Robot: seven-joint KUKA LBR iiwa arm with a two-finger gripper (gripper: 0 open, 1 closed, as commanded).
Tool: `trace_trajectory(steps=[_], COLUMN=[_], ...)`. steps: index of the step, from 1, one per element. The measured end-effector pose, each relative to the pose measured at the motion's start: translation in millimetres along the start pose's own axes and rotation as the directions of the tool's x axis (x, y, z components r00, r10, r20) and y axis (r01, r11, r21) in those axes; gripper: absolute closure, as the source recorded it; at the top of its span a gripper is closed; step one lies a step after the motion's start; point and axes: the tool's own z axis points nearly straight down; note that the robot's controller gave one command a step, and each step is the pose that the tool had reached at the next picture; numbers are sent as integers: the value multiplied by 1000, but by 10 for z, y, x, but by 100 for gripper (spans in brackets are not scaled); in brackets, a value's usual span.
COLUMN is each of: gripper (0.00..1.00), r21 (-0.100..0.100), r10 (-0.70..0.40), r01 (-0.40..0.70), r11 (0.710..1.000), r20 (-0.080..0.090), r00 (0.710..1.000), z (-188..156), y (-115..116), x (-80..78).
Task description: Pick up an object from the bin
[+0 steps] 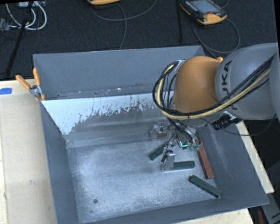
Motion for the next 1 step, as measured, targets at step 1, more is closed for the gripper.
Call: trace_trajectory(steps=[1], gripper=[0], r21=[2], r10=[-111], r01=[111], r11=[994], r20=[3], r00=[994], z=[583], y=[-490], x=[41])
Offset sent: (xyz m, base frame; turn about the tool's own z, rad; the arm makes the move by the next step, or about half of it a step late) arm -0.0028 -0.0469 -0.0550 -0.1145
